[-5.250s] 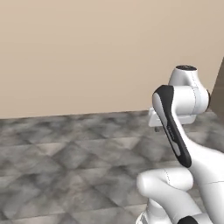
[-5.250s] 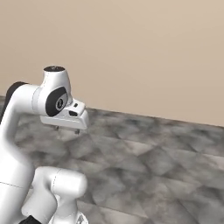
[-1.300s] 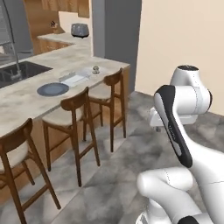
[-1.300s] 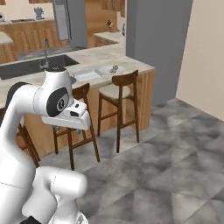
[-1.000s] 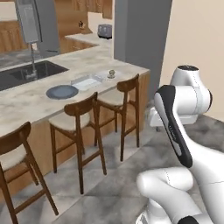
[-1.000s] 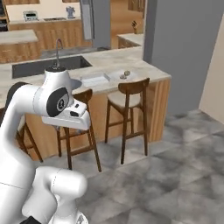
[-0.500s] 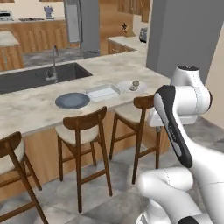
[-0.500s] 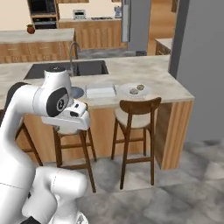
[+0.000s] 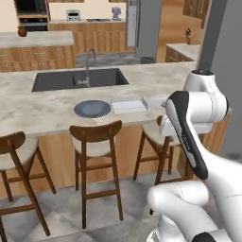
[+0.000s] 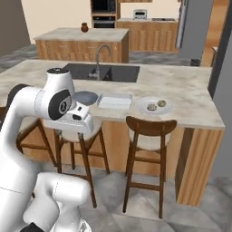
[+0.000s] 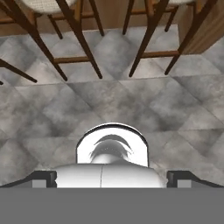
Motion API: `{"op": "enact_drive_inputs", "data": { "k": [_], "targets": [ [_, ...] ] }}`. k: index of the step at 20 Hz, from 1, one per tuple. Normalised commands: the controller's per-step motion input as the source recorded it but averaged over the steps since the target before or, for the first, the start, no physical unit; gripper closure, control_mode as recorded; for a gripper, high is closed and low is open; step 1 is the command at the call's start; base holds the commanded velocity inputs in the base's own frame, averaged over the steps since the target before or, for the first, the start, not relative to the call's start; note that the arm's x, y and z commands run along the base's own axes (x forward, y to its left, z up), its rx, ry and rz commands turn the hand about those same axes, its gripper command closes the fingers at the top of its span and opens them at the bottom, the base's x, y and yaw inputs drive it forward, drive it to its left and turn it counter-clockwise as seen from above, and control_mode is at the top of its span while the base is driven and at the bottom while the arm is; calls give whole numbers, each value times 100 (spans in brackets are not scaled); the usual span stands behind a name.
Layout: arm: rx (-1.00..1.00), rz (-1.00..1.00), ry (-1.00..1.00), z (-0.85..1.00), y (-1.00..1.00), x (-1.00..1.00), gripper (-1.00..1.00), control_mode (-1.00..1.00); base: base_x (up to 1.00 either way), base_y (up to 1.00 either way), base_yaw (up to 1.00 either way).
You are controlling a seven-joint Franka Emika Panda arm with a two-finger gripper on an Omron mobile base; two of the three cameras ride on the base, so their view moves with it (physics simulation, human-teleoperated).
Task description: Place two dumplings into each of the tupperware containers and then place the containers in the fridge.
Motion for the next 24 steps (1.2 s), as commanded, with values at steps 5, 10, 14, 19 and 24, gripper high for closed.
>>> {"op": "enact_drive_inputs", "data": {
  "k": [5, 10, 14, 19, 24],
  "targets": [
    [0, 0, 0, 0, 0, 0, -100, 100, 83, -36, 12],
    [0, 0, 0, 0, 0, 0, -100, 100, 43, 10, 0],
    [0, 0, 0, 0, 0, 0, -100, 100, 51, 7, -4],
    [0, 0, 0, 0, 0, 0, -100, 100, 49, 6, -12],
    [0, 0, 0, 0, 0, 0, -100, 100, 37, 5, -14]
  ]
}}
